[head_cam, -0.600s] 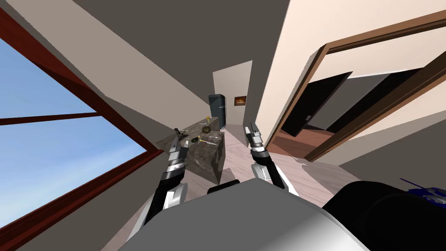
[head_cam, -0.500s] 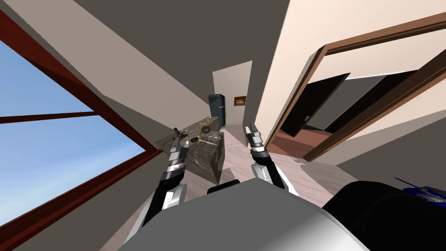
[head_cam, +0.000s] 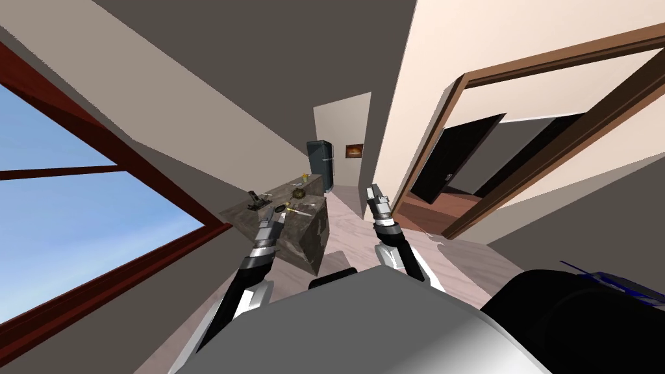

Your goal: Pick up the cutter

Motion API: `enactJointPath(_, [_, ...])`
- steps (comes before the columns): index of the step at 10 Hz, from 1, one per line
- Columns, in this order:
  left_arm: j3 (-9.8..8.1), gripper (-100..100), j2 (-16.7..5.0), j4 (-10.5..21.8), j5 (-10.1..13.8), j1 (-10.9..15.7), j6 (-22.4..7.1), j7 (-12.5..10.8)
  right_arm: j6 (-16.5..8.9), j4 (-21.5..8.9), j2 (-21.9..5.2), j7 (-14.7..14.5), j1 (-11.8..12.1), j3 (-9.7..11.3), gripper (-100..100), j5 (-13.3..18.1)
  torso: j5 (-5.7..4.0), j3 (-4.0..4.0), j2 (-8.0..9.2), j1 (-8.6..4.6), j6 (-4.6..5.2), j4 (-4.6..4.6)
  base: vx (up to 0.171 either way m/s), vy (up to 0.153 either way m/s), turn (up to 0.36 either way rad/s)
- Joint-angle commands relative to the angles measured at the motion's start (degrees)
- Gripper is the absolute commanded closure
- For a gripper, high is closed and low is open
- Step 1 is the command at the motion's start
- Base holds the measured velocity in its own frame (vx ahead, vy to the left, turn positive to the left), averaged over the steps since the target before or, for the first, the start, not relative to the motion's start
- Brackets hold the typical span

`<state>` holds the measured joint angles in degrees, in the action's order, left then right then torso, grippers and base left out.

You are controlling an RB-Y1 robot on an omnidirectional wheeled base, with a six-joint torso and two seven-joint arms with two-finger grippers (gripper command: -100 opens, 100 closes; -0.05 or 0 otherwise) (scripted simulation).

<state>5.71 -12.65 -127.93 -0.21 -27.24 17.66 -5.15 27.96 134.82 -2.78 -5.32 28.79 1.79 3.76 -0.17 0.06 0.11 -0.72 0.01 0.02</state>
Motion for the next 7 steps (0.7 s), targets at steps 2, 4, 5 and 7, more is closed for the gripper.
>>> enactJointPath(2, [0.74,-100,-4.43,0.24,1.59,-0.17,-1.44,-0.40,0.00,0.00,0.00,0.00,0.00,0.00,0,0.00,-0.02,0.02,0.04,-0.10,0.00,0.01,-0.035,-0.200,-0.040])
enactJointPath(4, [1.28,-100,-7.58,0.40,2.81,-0.40,-2.40,-0.76,0.00,0.00,0.00,0.00,0.00,0.00,0,0.00,-0.01,0.04,0.07,-0.06,0.00,0.01,-0.041,-0.187,-0.028])
enactJointPath(5, [1.87,-100,-9.50,0.55,4.13,-0.68,-3.42,-1.17,0.00,0.00,0.00,0.00,0.00,0.00,0,0.00,0.00,0.04,0.06,0.07,-0.01,0.02,-0.053,-0.204,-0.044])
enactJointPath(7, [2.50,-100,-12.82,0.72,5.54,-0.99,-4.49,-1.65,0.00,0.00,0.00,0.00,0.00,0.00,0,0.00,0.00,0.04,0.05,0.07,-0.01,0.02,-0.032,-0.180,-0.035])
